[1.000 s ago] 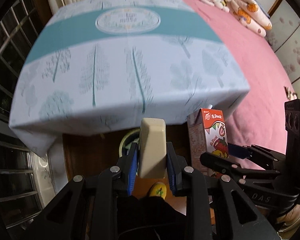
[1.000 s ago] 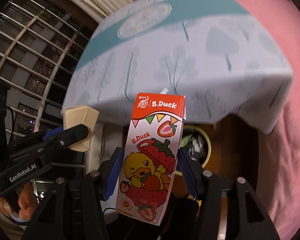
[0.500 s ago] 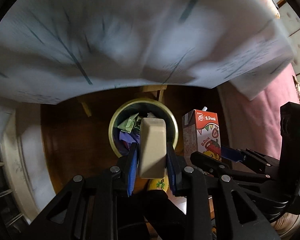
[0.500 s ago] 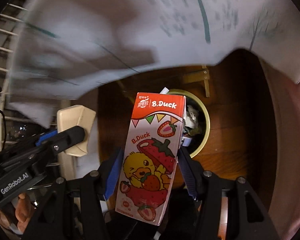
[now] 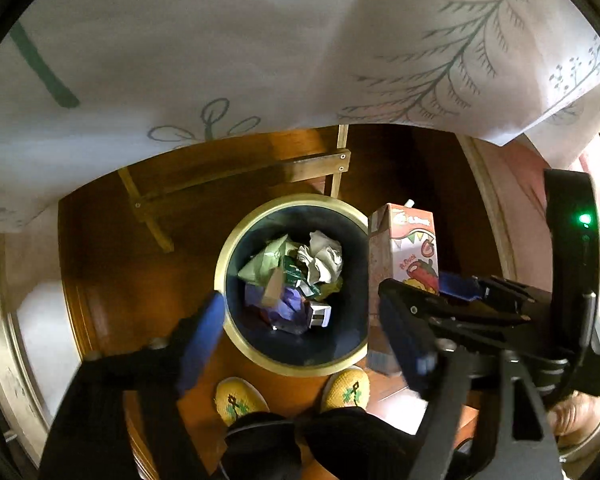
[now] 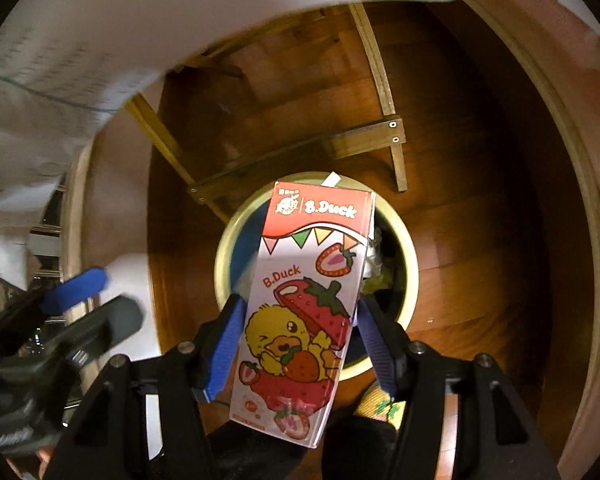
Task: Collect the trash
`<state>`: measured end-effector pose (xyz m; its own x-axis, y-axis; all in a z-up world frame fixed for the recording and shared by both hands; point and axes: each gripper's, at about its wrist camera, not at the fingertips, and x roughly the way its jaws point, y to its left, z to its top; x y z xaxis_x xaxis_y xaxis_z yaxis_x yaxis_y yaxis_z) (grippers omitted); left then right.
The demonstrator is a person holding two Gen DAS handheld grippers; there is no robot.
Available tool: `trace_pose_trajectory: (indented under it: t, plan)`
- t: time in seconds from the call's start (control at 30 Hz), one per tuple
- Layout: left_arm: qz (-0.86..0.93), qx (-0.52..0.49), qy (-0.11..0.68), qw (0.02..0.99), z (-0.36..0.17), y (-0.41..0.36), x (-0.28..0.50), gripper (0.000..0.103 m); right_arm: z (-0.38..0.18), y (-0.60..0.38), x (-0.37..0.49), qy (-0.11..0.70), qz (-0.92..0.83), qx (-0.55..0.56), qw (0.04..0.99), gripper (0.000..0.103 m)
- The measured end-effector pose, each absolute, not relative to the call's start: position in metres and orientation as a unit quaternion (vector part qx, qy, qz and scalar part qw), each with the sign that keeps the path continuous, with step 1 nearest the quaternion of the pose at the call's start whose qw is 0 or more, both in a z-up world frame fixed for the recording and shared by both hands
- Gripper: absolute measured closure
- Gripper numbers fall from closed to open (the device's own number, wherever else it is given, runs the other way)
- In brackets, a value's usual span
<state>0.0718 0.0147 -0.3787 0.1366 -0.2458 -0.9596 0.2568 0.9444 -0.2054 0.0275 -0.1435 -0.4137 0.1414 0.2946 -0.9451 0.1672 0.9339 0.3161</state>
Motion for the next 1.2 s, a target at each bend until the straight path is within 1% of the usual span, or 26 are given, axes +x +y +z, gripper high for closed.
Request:
trace_pose_trajectory:
  t: [0.03,0.07,0.1,0.3,0.37,0.43,0.6,0.8,1.2]
  plan:
    - [-0.165,0.011,0.634,0.755,-0.381,0.013,0.072,0.022,-0.415,-0.144,0.027,0.654,0.043,0.176,0.735,0.035]
    - [-0.162,0.019,0.634,0.756,-0.383,0.013,0.072,0.021,-0.414,-0.145,0.027,0.653,0.045,0.177,0.735,0.030]
    - [-0.159,0.024,0.634,0.757,-0.384,0.014,0.071,0.020,-0.414,-0.145,0.026,0.651,0.048,0.178,0.737,0.028]
    - [-0.143,0.017,0.625,0.768,-0.379,0.022,0.069,0.017,-0.402,-0.143,0.024,0.645,0.045,0.166,0.744,0.028]
    - [-0.140,0.013,0.619,0.773,-0.370,0.024,0.069,0.017,-0.397,-0.141,0.024,0.640,0.046,0.164,0.749,0.028]
    - [-0.137,0.010,0.616,0.776,-0.362,0.027,0.069,0.014,-0.395,-0.141,0.025,0.638,0.045,0.161,0.752,0.028]
    - [-0.132,0.003,0.609,0.782,-0.335,0.034,0.065,0.013,-0.375,-0.138,0.023,0.636,0.040,0.158,0.755,0.028]
    - [-0.124,-0.006,0.598,0.792,-0.288,0.044,0.066,0.013,-0.332,-0.135,0.022,0.627,0.043,0.153,0.763,0.028]
    - [-0.112,-0.014,0.562,0.819,-0.146,0.066,0.071,0.013,-0.201,-0.129,0.023,0.594,0.061,0.146,0.789,0.028]
